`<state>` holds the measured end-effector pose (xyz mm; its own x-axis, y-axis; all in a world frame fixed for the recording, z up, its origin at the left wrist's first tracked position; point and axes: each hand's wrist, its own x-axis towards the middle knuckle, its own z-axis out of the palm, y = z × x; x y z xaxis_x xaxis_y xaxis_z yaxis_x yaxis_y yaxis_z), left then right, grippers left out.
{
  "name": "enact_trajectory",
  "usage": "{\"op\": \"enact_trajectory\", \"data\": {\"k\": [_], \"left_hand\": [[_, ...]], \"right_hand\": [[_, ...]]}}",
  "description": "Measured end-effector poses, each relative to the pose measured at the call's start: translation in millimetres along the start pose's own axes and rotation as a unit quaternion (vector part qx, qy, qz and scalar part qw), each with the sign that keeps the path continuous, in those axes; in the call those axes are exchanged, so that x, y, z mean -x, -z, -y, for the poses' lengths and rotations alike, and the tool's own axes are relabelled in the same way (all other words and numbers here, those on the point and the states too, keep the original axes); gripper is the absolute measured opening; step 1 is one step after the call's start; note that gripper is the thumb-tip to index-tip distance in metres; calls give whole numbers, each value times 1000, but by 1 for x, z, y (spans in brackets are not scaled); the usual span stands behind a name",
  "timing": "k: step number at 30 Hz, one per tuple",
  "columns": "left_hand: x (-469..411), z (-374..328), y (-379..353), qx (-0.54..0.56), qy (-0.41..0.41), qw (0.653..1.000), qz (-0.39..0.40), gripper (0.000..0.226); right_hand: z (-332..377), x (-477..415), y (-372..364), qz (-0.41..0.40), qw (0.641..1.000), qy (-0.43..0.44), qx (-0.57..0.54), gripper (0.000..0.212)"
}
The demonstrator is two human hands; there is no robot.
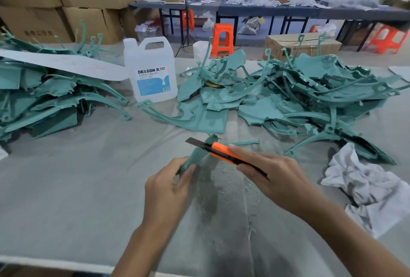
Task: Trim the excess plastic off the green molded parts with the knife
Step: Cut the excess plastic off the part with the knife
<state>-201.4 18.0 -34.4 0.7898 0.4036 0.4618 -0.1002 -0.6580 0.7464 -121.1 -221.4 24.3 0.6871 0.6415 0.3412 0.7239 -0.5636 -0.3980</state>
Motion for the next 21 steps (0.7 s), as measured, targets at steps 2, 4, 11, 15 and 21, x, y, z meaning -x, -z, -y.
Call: {"op": "enact_trajectory", "data": {"k": [2,4,11,15,21], "left_hand": [[-4,3,0,10,9,1000,-6,15],[-5,6,1,20,17,1000,-5,14],[0,5,0,39,5,999,-14,18],[-1,4,0,41,20,999,-10,17],[-18,12,-3,60,84,987,123,23]], "right_hand": [[2,-5,-6,-7,999,-7,-52,42],[-3,-6,-11,-10,994,-10,-105,42],[-11,-1,-10,-3,993,-26,-116,43],[-32,-4,-5,-39,996,-76,-6,46],[-35,19,-12,-64,990,-123,-36,49]]}}
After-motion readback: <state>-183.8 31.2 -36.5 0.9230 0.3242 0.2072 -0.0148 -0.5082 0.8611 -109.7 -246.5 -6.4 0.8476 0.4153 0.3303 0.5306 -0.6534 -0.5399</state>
